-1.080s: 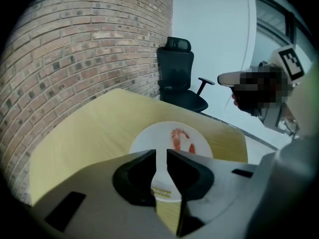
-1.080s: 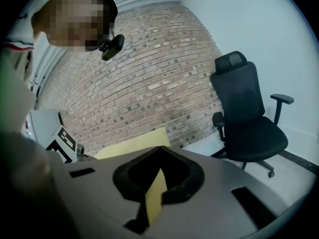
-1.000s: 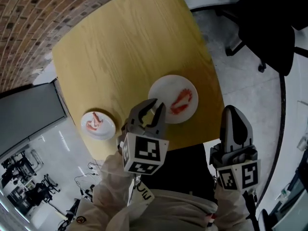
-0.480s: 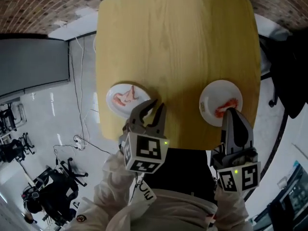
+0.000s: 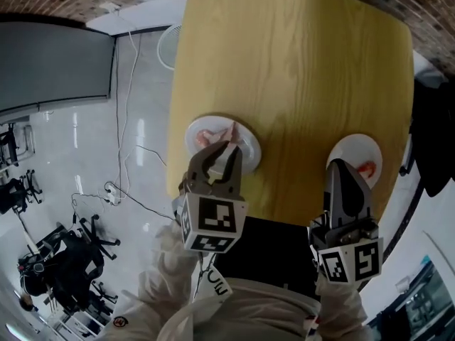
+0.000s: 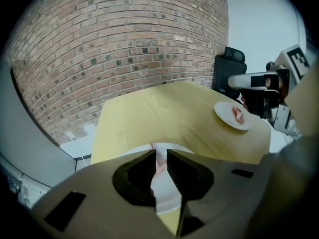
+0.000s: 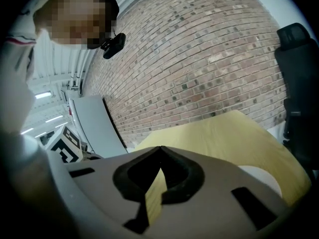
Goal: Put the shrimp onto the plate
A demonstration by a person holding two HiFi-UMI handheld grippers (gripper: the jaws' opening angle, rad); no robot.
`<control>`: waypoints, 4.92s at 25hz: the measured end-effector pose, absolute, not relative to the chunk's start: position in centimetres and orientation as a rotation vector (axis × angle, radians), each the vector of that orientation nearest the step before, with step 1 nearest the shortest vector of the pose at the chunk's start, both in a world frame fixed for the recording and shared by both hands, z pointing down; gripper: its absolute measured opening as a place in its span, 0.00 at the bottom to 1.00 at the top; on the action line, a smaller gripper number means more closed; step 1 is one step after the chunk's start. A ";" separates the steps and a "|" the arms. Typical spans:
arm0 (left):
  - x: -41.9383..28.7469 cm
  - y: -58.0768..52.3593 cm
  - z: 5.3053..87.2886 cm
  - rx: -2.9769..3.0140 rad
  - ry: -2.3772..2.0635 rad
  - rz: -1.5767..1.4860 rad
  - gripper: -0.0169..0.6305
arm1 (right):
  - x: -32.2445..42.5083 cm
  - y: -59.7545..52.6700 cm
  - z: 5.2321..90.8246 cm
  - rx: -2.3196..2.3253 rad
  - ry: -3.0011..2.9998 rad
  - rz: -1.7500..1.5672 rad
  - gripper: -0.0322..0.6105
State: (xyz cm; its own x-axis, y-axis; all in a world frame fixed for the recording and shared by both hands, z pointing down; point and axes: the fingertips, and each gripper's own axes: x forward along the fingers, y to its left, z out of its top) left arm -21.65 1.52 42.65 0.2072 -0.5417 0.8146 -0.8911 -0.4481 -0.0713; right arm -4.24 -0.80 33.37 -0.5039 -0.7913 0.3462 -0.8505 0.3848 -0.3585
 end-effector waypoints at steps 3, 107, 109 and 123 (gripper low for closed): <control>-22.5 0.9 42.5 2.068 -1.347 1.099 0.13 | -5.4 -1.2 33.3 1.476 -2.520 0.764 0.09; 6.2 -0.9 43.6 2.509 -0.768 1.311 0.10 | 21.6 5.2 34.5 2.185 -2.123 0.845 0.09; 7.2 -0.9 43.7 2.525 -0.753 1.314 0.10 | 22.3 5.6 34.6 2.203 -2.107 0.851 0.09; 11.7 -0.7 44.8 2.571 -0.642 1.345 0.10 | 26.1 7.8 35.7 2.314 -2.002 0.892 0.09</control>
